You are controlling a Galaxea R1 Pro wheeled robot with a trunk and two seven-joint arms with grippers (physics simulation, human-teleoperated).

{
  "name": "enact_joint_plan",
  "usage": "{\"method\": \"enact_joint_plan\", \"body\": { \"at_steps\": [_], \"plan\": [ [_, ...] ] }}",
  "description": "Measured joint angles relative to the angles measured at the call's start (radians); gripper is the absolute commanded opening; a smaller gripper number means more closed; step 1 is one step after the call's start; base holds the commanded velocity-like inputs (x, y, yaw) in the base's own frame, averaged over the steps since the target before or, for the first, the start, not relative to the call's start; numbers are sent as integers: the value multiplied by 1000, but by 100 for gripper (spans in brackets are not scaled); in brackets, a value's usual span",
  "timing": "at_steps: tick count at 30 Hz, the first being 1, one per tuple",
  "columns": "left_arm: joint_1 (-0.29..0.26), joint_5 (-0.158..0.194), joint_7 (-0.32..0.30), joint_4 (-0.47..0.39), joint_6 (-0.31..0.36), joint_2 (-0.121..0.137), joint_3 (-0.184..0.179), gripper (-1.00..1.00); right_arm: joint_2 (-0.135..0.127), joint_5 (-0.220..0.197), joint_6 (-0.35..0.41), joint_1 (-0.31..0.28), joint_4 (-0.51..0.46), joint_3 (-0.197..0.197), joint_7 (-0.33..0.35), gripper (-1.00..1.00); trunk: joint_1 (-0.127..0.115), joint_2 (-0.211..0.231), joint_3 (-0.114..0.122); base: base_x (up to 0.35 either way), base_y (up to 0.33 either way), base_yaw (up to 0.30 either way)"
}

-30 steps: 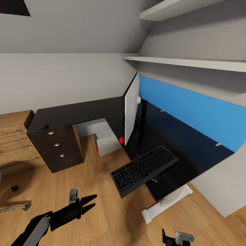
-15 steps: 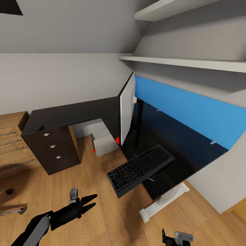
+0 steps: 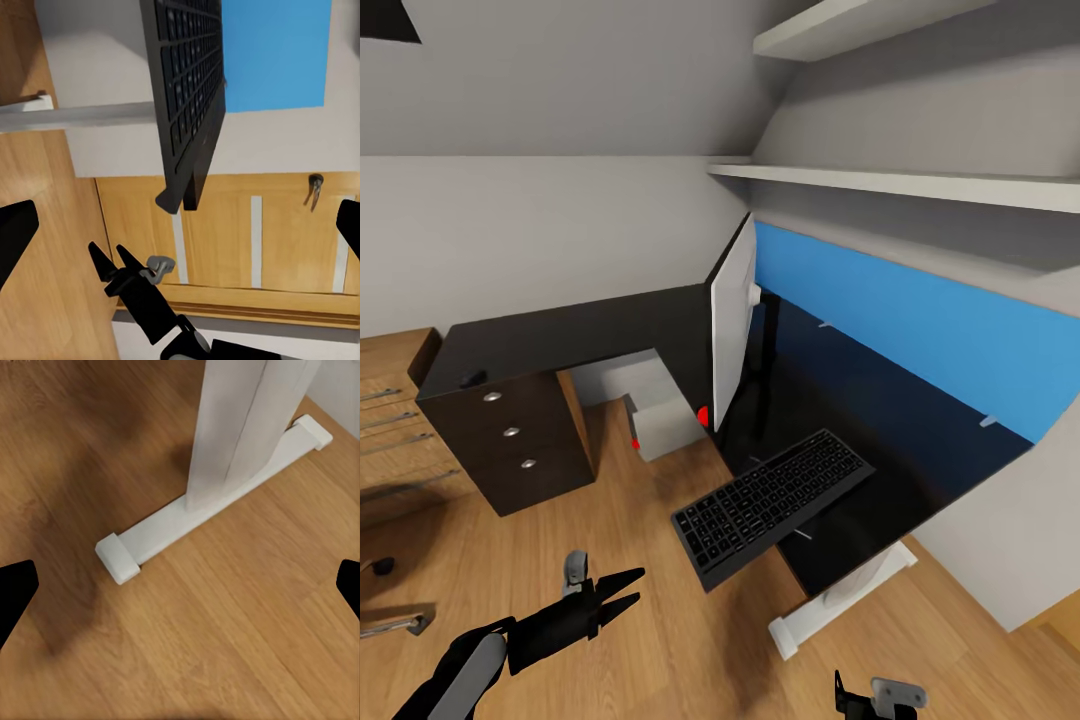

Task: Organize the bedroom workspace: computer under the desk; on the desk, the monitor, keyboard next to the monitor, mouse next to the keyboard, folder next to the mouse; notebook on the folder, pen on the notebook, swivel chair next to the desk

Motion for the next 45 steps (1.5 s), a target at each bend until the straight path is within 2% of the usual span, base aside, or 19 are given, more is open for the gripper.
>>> {"method": "enact_joint_plan", "body": {
  "at_steps": [7, 19, 45],
  "plan": [
    [0, 0, 0, 0, 0, -1, 0, 100, 0, 1, 0, 0, 0, 0, 0, 100, 0, 0, 0, 26, 0, 0],
    [0, 4, -1, 1, 0, -2, 1, 100, 0, 1, 0, -1, 0, 0, 0, 100, 0, 0, 0, 199, 0, 0],
    [0, 2, -1, 4, 0, -2, 2, 100, 0, 0, 0, 0, 0, 0, 0, 100, 0, 0, 0, 53, 0, 0]
  ]
}}
